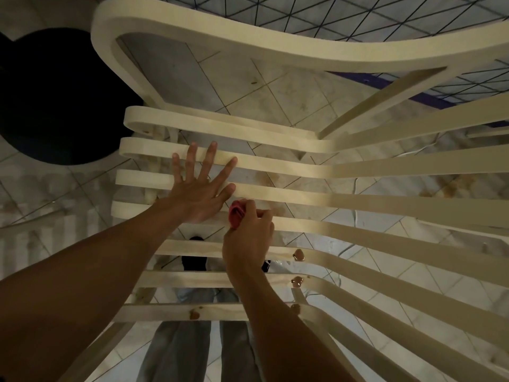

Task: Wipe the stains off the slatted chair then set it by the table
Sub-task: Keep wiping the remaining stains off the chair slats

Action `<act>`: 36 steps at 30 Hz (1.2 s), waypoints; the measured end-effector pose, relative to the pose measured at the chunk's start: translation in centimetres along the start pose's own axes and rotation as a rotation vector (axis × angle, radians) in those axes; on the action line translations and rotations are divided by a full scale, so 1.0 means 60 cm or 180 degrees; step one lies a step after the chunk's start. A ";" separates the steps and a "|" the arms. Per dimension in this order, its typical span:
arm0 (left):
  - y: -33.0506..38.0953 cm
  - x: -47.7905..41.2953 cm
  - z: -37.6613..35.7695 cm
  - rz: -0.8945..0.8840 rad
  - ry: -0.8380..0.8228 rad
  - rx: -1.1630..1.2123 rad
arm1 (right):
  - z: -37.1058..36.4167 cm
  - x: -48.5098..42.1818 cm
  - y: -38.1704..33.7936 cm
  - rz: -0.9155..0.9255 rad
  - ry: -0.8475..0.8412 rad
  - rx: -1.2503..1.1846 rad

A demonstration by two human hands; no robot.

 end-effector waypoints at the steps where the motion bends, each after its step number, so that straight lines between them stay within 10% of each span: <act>1: 0.001 0.000 -0.001 0.0002 -0.0020 0.0005 | 0.003 0.000 0.001 0.0126 -0.0052 0.0092; 16: -0.001 -0.002 0.000 -0.0086 0.0065 0.0049 | 0.134 -0.093 0.110 0.0838 -0.0352 0.2597; 27: 0.000 0.001 0.001 -0.0036 0.0010 -0.0001 | 0.053 -0.039 0.093 0.0062 0.0057 0.0880; 36: -0.001 -0.001 0.001 0.0000 0.0106 -0.0012 | 0.009 -0.011 0.030 0.0622 0.0069 0.0387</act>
Point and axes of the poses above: each hand's wrist, its own x-axis away from the middle knuckle, its own z-axis out of the back of the hand, y = z × x, the point moved 10 cm from there along -x, towards the middle knuckle, and after that the axes turned 3 degrees about z, right-handed, at the moved point
